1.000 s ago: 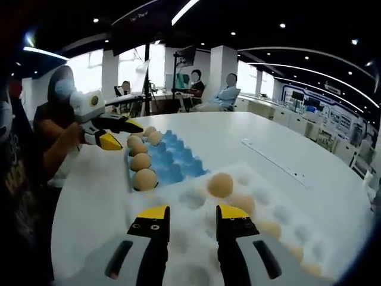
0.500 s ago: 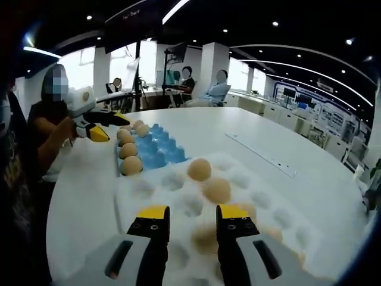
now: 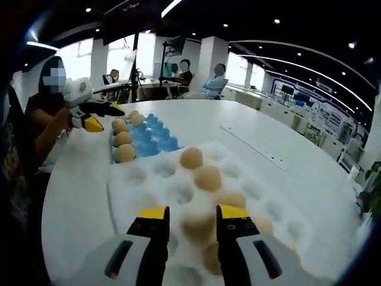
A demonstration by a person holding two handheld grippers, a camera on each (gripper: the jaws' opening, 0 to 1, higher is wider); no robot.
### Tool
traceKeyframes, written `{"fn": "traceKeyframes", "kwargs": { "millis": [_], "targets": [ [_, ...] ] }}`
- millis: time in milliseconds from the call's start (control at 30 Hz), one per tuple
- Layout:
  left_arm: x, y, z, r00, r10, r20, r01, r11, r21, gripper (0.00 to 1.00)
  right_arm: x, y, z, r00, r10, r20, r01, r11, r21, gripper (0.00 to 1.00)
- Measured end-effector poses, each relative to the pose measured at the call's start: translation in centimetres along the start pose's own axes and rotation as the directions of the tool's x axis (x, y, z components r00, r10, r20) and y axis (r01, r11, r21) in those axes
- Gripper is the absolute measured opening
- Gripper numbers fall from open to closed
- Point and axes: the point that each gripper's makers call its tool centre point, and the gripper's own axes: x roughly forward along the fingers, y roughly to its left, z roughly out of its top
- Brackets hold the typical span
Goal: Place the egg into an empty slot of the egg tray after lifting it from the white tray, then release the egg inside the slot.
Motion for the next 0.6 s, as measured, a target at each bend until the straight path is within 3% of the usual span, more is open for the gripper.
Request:
{"fn": "traceKeyframes", "kwargs": {
  "millis": [233,300,600],
  "targets": [
    [-0.2,0.0,0.0,1.0,0.001,0.003,-0.001,1.0,0.001,0.45,0.7,-0.2,-1.8,0.994,0.037,-0.1,-0.037,0.999,0.004,0.33],
    [-0.3,0.0,0.0,1.0,0.001,0.004,-0.001,1.0,0.001,0.45,0.7,-0.3,-1.7,0.994,0.065,-0.093,-0.06,0.997,0.051,0.33],
    [-0.3,-0.3,0.0,1.0,-0.007,0.006,0.007,1.0,0.008,0.45,1.2,-1.0,-1.8,0.991,0.104,-0.079,-0.098,0.992,0.074,0.31]
  ]
}}
